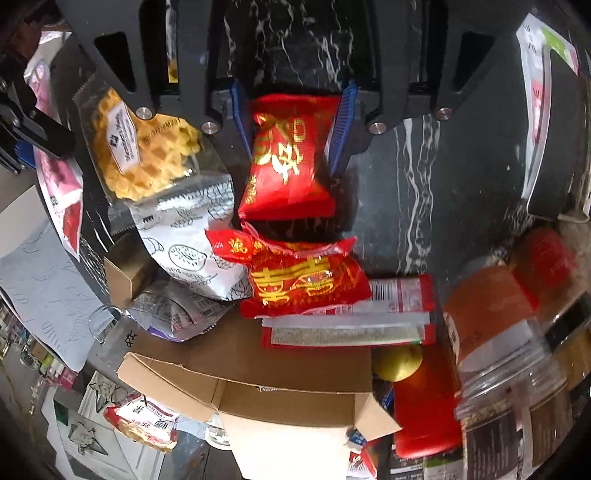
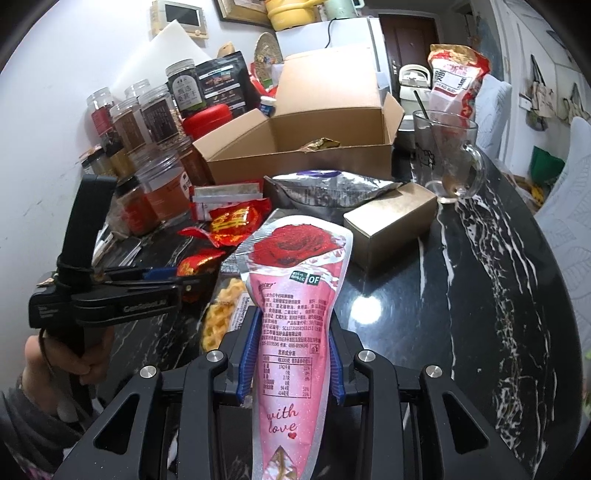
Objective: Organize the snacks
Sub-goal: 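Lift and carry the red packet and pink pouch over the box with both tools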
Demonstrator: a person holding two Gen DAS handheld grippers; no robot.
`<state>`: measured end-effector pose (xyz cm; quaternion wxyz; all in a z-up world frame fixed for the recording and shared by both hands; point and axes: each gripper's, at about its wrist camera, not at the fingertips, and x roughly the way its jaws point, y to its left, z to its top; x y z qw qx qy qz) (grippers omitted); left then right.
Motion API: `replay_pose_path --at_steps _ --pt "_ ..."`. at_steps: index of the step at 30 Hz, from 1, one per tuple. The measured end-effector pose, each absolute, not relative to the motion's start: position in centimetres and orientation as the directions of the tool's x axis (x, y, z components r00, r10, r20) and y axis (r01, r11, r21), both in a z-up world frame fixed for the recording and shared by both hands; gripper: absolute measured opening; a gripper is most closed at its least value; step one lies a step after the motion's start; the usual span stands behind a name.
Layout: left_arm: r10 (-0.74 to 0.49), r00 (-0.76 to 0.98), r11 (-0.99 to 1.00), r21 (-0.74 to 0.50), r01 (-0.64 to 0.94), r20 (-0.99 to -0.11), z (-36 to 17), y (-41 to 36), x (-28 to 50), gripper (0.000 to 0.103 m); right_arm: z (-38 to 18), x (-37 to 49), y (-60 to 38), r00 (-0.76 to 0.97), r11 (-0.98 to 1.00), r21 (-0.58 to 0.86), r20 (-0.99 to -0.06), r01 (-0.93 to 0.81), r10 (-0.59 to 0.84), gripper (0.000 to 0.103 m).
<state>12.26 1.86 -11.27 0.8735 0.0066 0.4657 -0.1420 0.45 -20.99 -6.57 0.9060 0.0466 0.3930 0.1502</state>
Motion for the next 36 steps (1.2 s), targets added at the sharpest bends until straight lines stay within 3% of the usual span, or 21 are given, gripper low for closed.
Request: replay_pose_path --at_steps 4,18,36 --pt "-0.25 0.542 0.958 -0.124 0.258 -0.802 -11.3 1.9 12.5 0.03 -6.9 0.6 -21.1 0.643 0.95 0.208 -0.701 -0.231 0.31 0.032" --pt "-0.359 0.601 0.928 -0.204 0.312 -0.714 -5.7 2.9 10.2 0.029 -5.6 1.4 -20.7 0.658 0.94 0.216 -0.673 -0.263 0.338 0.032" --pt "-0.408 0.78 0.909 -0.133 0.395 -0.475 5.5 0.6 12.8 0.029 5.5 5.9 -19.5 0.795 0.926 0.112 -0.481 -0.361 0.369 0.032"
